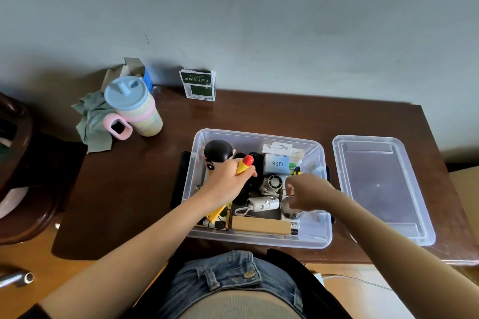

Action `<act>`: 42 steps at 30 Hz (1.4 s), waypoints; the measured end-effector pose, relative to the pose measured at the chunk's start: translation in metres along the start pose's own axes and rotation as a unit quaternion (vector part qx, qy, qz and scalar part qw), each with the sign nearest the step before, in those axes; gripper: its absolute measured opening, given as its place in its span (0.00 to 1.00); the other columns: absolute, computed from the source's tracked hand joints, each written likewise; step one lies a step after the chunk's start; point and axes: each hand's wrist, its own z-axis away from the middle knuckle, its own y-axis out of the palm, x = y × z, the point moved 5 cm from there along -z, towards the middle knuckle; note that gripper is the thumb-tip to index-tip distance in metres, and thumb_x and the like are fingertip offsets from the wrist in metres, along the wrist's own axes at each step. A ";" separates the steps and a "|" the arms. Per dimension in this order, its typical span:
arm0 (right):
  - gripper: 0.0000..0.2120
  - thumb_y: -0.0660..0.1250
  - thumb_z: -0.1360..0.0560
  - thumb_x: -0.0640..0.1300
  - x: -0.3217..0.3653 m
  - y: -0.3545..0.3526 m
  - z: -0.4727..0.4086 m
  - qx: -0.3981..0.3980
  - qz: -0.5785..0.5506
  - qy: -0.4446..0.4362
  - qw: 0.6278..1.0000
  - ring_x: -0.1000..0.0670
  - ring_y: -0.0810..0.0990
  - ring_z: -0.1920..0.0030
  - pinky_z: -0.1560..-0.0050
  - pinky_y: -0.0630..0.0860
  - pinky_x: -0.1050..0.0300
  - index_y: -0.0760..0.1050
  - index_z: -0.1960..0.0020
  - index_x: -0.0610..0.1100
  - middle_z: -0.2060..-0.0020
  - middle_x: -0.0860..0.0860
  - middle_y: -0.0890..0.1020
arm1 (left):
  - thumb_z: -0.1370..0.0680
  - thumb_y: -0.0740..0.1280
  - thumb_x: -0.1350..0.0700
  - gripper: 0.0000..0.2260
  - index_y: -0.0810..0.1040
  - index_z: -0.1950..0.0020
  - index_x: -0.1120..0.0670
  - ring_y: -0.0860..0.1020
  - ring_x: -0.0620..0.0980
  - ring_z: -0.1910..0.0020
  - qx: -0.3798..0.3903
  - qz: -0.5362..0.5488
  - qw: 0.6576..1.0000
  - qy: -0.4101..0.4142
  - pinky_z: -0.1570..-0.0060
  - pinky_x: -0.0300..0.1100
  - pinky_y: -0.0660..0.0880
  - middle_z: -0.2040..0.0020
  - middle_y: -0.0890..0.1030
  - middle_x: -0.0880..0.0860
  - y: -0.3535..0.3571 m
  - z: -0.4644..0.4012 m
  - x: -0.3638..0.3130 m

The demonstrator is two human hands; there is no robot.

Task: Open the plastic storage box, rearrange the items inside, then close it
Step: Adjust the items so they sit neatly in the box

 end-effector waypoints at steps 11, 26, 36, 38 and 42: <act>0.06 0.68 0.27 0.46 0.030 -0.032 0.004 -0.080 -0.280 -0.036 0.956 0.57 0.80 0.70 0.70 0.75 0.68 0.78 0.58 0.43 0.64 0.50 0.82 | 0.24 0.65 0.43 0.21 0.76 0.59 0.63 0.69 0.49 0.73 0.031 -0.073 0.997 0.014 0.69 0.34 0.63 0.75 0.65 0.48 0.006 -0.001 -0.007; 0.07 0.61 0.23 0.40 0.046 -0.025 -0.009 -0.107 -0.310 -0.041 0.944 0.53 0.82 0.70 0.67 0.80 0.61 0.78 0.52 0.43 0.62 0.51 0.82 | 0.22 0.64 0.53 0.20 0.63 0.72 0.54 0.62 0.44 0.80 0.002 -0.067 0.994 -0.086 0.76 0.37 0.60 0.78 0.62 0.48 -0.030 0.001 0.014; 0.13 0.66 0.25 0.42 0.090 0.032 -0.045 0.048 -0.003 -0.151 0.987 0.46 0.78 0.47 0.56 0.70 0.59 0.77 0.40 0.47 0.46 0.48 0.81 | 0.21 0.64 0.53 0.21 0.62 0.73 0.52 0.62 0.43 0.79 -0.016 -0.050 0.995 -0.090 0.73 0.38 0.60 0.78 0.62 0.46 -0.034 0.010 0.020; 0.09 0.65 0.23 0.44 0.091 0.031 -0.043 0.043 0.003 -0.161 0.986 0.47 0.78 0.54 0.58 0.70 0.58 0.77 0.44 0.45 0.50 0.47 0.82 | 0.21 0.63 0.52 0.21 0.62 0.73 0.52 0.62 0.43 0.79 -0.010 -0.049 0.995 -0.091 0.73 0.38 0.60 0.78 0.62 0.46 -0.033 0.011 0.020; 0.08 0.63 0.23 0.47 0.085 0.019 -0.029 -0.012 -0.028 -0.175 0.984 0.50 0.77 0.58 0.60 0.70 0.60 0.76 0.47 0.44 0.53 0.49 0.82 | 0.21 0.63 0.51 0.20 0.63 0.72 0.52 0.63 0.44 0.78 -0.002 -0.060 0.994 -0.089 0.73 0.39 0.60 0.77 0.63 0.48 -0.031 0.011 0.020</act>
